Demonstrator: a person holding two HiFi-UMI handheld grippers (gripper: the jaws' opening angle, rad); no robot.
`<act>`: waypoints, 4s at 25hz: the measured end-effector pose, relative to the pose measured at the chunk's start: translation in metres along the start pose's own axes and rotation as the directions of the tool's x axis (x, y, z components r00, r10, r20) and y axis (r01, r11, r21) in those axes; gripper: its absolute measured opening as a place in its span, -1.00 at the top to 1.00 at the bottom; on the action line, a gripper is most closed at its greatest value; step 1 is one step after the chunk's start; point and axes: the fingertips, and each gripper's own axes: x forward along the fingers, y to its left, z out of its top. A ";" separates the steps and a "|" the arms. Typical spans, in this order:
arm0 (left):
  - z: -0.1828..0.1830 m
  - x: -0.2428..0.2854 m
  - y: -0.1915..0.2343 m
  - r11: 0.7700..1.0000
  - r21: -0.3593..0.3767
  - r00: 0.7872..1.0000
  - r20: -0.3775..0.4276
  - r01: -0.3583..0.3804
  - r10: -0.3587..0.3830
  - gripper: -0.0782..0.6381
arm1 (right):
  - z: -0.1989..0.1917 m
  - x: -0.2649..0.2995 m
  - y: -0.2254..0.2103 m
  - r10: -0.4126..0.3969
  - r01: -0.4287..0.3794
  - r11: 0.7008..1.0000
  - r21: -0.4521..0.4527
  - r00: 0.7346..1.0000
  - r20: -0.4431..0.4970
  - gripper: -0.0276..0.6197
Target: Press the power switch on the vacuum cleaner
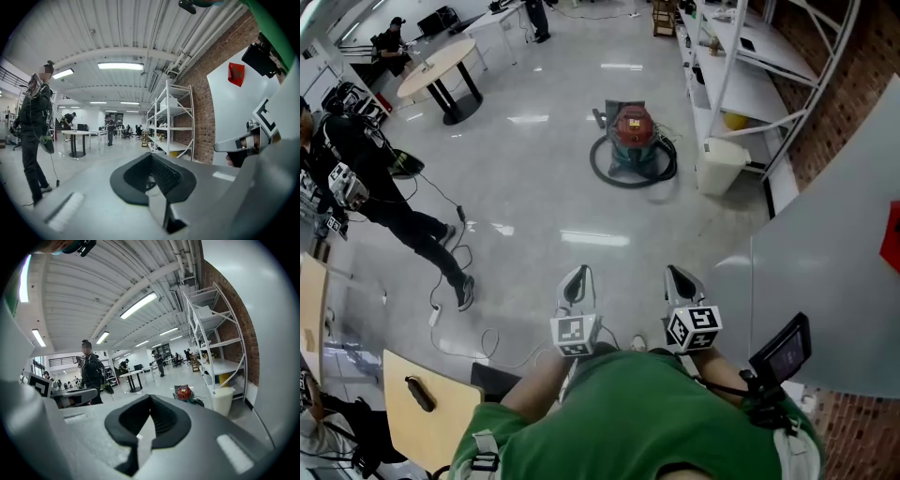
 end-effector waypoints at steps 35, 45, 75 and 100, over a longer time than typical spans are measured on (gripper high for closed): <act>0.002 0.180 0.018 0.987 -0.065 0.987 -0.054 0.145 -0.149 0.76 | 0.048 0.136 -0.065 -0.092 0.092 0.996 -0.001 0.995 -0.032 0.91; 0.010 0.252 0.057 0.974 -0.077 0.975 -0.033 0.215 -0.218 0.76 | 0.081 0.203 -0.069 -0.168 0.168 0.985 -0.032 0.986 -0.002 0.91; 0.037 0.424 0.071 0.989 -0.039 0.986 -0.071 0.146 -0.148 0.76 | 0.147 0.353 -0.179 -0.102 0.102 0.995 -0.023 0.995 -0.006 0.91; 0.051 0.584 0.036 0.994 -0.016 0.988 -0.109 0.112 -0.113 0.76 | 0.191 0.454 -0.301 -0.059 0.059 0.998 0.014 0.998 -0.009 0.91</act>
